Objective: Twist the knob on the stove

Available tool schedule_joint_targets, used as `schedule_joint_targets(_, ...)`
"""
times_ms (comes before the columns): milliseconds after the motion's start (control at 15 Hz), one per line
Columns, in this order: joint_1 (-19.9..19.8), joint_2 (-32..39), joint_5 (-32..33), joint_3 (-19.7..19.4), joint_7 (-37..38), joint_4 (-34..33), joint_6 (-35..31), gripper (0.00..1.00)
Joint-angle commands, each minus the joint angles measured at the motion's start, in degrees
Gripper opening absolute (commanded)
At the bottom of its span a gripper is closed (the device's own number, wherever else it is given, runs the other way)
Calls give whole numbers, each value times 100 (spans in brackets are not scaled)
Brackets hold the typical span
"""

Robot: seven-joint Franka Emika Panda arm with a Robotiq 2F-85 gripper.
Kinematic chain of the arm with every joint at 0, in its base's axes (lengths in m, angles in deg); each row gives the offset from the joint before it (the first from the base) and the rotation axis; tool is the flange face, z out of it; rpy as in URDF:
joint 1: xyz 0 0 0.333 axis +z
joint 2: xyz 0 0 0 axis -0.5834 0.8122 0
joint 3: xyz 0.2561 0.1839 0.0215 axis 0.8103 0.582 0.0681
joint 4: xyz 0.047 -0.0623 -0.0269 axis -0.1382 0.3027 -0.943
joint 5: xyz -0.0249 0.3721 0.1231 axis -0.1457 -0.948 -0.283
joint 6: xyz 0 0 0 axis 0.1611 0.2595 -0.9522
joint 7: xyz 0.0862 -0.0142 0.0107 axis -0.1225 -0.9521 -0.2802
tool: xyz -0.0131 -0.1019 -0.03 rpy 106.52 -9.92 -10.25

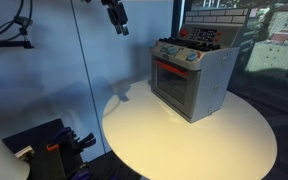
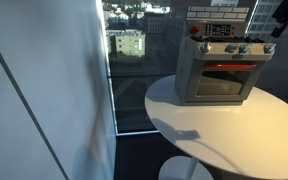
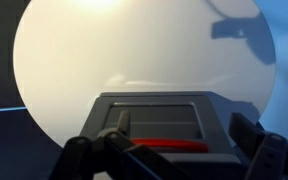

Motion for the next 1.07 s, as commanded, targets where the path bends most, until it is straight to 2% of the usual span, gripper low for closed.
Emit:
schedule_joint_targets(0, 62, 444, -9, -94, -84, -297, -397, 100)
schedule_joint_targets(600, 135, 1457, 142, -182, -177, -757, -1624, 100)
schedule_joint_targets(1000, 323, 2098, 251, -309, -227, -1186, -2027, 100)
